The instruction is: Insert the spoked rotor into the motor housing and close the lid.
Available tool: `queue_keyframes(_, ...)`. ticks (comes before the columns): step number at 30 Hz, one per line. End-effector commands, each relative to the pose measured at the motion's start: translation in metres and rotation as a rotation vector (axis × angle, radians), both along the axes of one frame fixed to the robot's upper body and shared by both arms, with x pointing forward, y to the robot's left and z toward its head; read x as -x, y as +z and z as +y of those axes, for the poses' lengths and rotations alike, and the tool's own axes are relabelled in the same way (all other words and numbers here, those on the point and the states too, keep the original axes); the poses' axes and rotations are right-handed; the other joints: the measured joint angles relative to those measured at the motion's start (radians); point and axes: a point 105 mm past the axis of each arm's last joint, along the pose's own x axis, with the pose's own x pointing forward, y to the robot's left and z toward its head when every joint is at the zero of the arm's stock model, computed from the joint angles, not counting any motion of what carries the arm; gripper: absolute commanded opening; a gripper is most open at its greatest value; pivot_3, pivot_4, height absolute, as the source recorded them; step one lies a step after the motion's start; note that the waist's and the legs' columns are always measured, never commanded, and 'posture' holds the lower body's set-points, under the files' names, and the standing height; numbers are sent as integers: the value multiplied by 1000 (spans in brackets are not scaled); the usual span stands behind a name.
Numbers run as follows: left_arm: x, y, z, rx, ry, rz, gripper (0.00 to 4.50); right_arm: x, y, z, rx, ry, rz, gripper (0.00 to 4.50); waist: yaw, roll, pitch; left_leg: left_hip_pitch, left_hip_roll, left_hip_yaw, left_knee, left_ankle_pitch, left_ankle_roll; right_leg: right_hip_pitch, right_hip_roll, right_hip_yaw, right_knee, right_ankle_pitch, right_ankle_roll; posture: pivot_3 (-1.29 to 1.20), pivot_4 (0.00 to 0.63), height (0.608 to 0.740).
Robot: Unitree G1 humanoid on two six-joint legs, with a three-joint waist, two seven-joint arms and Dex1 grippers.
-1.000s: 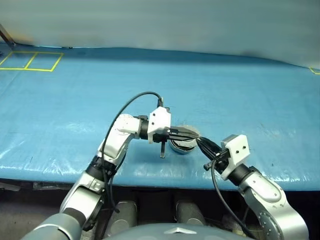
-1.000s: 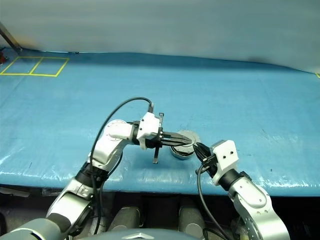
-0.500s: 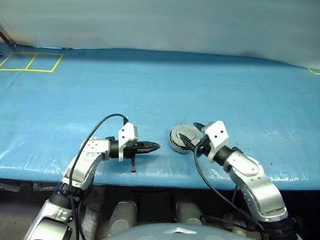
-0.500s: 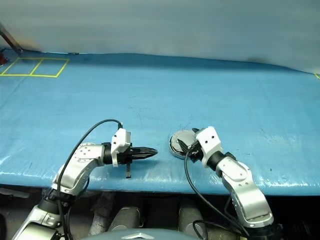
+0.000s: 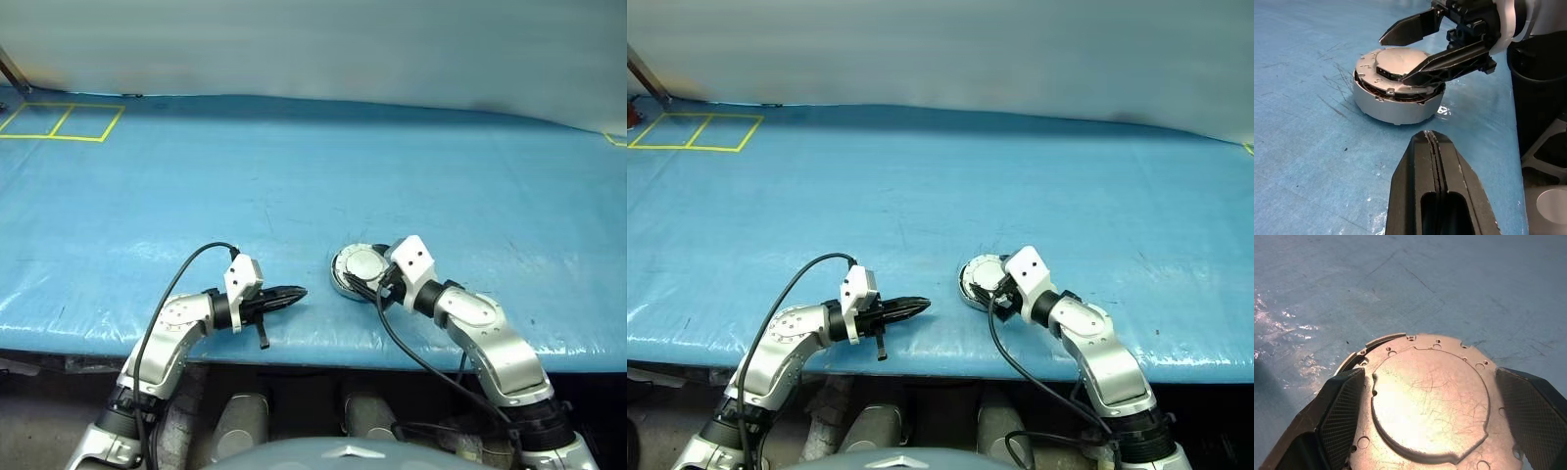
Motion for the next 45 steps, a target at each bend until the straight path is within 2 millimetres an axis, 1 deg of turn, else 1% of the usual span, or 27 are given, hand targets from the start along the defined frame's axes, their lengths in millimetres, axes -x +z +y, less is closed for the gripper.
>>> queue_keyframes(1,-2,14,-4,21,-6,-68,0,-2,-3,-3,10,-18,7,4104,-1,0,0,0,0,0,0,0,0,0,0,0,0,0,0,0,150,740)
queue_keyframes(2,-3,14,-3,20,-3,-71,0,-1,-4,-3,5,-19,13,3892,-1,0,0,1,0,1,0,0,0,1,0,0,0,0,0,0,150,740)
queue_keyframes(3,-4,15,-3,19,1,-75,0,1,-5,-2,5,-7,20,3549,-1,0,0,1,0,1,0,0,0,1,0,0,0,0,0,0,150,740)
queue_keyframes(5,-6,16,-4,20,2,-77,0,4,-5,1,7,13,21,3062,0,0,0,2,0,1,0,0,0,1,0,1,0,0,0,0,150,740)
queue_keyframes(9,-8,16,-5,19,-2,-78,0,4,1,6,-18,5,3,3065,0,0,0,3,0,1,0,0,0,2,0,1,0,0,0,0,150,740)
queue_keyframes(11,-8,17,-7,21,-5,-80,0,2,10,10,-98,-11,-8,3065,-1,0,0,3,0,1,0,0,0,2,0,1,0,0,0,0,150,740)
queue_keyframes(13,-9,16,-8,20,-4,-81,0,1,15,15,-177,-35,7,3065,-4,0,0,3,0,1,-1,0,0,2,0,1,0,0,0,0,150,740)
queue_keyframes(14,-9,16,-9,19,-4,-80,0,1,13,17,-184,-41,14,3065,-6,0,0,3,1,1,-1,0,0,2,0,1,0,0,0,0,150,740)
queue_keyframes(18,-10,12,-10,8,1,-76,0,0,-6,14,-135,-89,59,3065,-8,0,0,3,0,1,-1,0,0,2,0,1,0,0,0,0,150,740)
queue_keyframes(19,-10,12,-10,7,1,-76,0,1,-10,14,-112,-91,64,3065,-8,0,0,3,0,1,-1,0,0,2,0,1,0,0,0,0,150,740)
queue_keyframes(21,-10,12,-10,8,1,-76,0,3,-22,12,4,-80,48,3065,-8,0,0,3,0,1,-1,0,0,2,0,1,0,0,0,0,150,740)
queue_keyframes(23,-10,12,-9,8,1,-77,0,6,-31,10,24,-76,76,3065,-8,0,-1,4,0,2,-1,0,0,2,0,1,0,-2,1,0,150,740)
queue_keyframes(26,-11,13,-8,5,6,-79,0,2,-32,4,-24,-139,91,3065,-8,-1,-3,6,0,2,-1,0,0,4,0,1,0,-3,0,0,150,740)
queue_keyframes(31,-10,13,-8,7,7,-77,0,0,-33,14,-60,-150,100,3065,-10,-2,-5,8,1,3,0,0,0,6,0,1,0,-4,0,0,150,740)
queue_keyframes(34,-10,13,-9,6,7,-79,0,1,-39,23,-25,-127,107,3065,-12,-2,-7,10,2,3,0,0,0,6,0,2,0,-4,-1,0,150,740)
queue_keyframes(39,-11,15,-9,16,13,-83,0,2,-55,26,19,-147,141,3065,-15,-5,-12,11,4,4,0,0,0,6,2,2,0,-3,-2,0,150,740)
queue_keyframes(45,-10,15,-9,16,16,-80,0,5,-61,29,18,-162,147,3065,-16,-8,-16,13,9,6,0,0,0,6,5,2,0,-3,-3,0,150,740)
